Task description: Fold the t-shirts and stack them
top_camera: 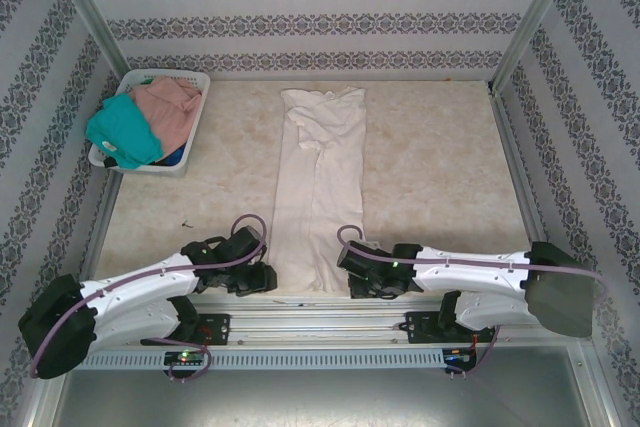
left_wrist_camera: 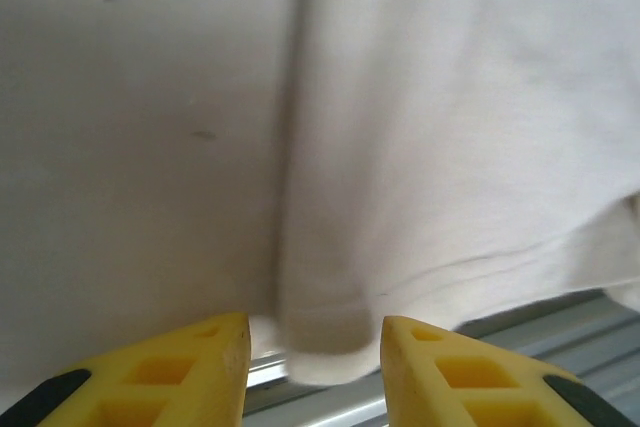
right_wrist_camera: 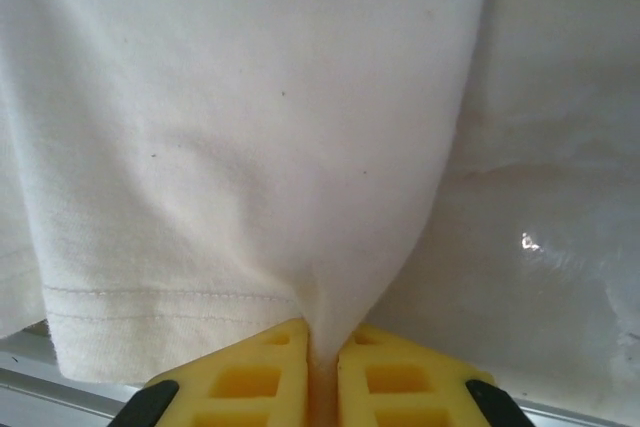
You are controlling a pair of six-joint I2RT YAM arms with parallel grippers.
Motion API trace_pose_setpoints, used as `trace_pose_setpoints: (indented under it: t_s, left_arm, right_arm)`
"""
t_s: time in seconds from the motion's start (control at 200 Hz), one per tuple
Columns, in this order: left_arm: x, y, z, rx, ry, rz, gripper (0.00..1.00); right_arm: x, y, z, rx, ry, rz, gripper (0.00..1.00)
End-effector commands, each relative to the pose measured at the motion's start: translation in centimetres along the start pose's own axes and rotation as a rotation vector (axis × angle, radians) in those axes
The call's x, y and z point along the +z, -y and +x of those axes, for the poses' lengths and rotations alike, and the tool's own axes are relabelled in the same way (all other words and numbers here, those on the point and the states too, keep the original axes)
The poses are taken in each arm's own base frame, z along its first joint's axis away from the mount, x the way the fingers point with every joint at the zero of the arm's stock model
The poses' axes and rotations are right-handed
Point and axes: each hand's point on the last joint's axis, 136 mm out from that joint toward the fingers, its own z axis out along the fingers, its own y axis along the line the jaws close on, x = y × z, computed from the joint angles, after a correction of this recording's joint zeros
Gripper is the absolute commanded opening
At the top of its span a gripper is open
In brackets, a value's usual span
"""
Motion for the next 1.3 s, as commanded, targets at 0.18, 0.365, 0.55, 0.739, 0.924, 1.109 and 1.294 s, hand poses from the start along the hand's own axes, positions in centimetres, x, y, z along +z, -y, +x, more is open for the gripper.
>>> trace_pose_setpoints:
  t_s: [0.18,0.365,0.55,0.739,0.924,1.109,1.294]
  left_arm:
    - [-1.0,0.8,0.1,0.010,0.010,0.014,0.43]
    - [-0.5,-0.5,1.0,0.024,-0.035,-0.063,0.48]
    - [-0.1,0.4,1.0,0.055,-0.037,-0.047,0.44]
    - [1.2,2.0,0.9,0.053,-0.053,0.041,0.26]
    - [0.3,3.0,0.4,0.090,-0.036,0.047,0.10]
    - [-3.1,3.7,-1.5,0.142,0.056,0.007,0.00]
    - [-3.3,7.2,-5.8,0.182,0.078,0.051,0.00]
  right_arm:
    - [-0.7,-0.2,-0.9,-0.029,0.043,-0.011,0.12]
    - [-1.0,0.1,-1.1,-0.026,0.056,-0.016,0.12]
    - [-0.9,0.3,-1.1,-0.023,0.055,-0.011,0.12]
    - [-1.1,0.1,-1.2,-0.028,0.061,-0.017,0.12]
    - [-1.5,0.2,-1.4,-0.027,0.067,-0.015,0.11]
    - [-4.4,0.0,-4.3,-0.018,0.163,-0.049,0.11]
    - [-7.8,-1.2,-9.6,-0.026,0.291,-0.094,0.11]
